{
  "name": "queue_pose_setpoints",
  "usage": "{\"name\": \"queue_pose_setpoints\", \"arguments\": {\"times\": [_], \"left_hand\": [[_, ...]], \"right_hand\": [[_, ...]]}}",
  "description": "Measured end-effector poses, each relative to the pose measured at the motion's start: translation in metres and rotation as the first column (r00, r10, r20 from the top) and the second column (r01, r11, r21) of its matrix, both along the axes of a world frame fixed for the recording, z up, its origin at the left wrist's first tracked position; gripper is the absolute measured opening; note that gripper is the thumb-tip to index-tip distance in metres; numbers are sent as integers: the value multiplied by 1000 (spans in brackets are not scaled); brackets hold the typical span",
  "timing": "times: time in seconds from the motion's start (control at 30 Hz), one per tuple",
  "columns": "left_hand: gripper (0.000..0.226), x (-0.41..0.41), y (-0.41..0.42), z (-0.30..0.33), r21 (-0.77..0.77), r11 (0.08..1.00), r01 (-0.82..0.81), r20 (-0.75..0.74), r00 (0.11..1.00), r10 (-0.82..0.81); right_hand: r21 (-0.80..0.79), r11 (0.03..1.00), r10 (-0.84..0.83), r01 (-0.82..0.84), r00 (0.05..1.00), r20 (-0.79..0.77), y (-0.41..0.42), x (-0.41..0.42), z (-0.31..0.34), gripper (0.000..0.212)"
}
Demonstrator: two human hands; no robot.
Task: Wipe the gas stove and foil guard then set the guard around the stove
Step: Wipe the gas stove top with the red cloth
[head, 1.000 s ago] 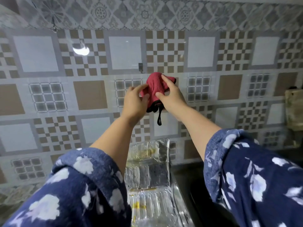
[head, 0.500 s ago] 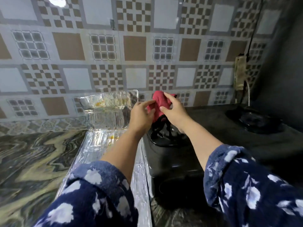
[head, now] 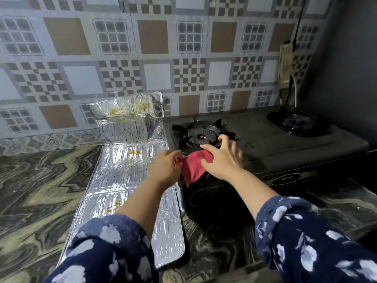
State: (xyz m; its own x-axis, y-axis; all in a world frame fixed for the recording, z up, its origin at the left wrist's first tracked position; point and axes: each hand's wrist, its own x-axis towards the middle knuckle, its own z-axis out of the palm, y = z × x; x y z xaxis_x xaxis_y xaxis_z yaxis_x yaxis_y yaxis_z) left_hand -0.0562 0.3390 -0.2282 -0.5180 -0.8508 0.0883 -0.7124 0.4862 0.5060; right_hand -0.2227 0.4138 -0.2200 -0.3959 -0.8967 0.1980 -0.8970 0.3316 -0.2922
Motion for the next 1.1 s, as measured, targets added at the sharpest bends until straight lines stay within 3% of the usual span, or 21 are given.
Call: {"name": "queue_pose_setpoints", "arguments": {"times": [0.07,0.17,0.33,0.57,0.83,1.1], "left_hand": [[46,4,-2,-4,-55,997,47,82,996,-42],[45,9,-5,-11,-71,993,93,118,989,-84],[46,10,-8,-19,-222,964,148,108,986,-126],[56,9,-8,-27,-257,945,200,245,960,-137],[56,7,-4,-29,-313,933,178,236,966,-106],[66,4,-3,-34,-309,939,154,202,975,-93]], "right_hand": [[-105,979,172,-175,984,-42,-6,8,-1,35],[-14,948,317,-317,948,12,-9,22,-18,35],[85,966,251,-246,966,-55,-6,21,-32,47],[158,987,10,1,997,-73,14,-12,-27,45],[136,991,-6,13,999,-52,3,22,-38,42],[153,988,15,-4,998,-67,16,-14,-36,44]]}}
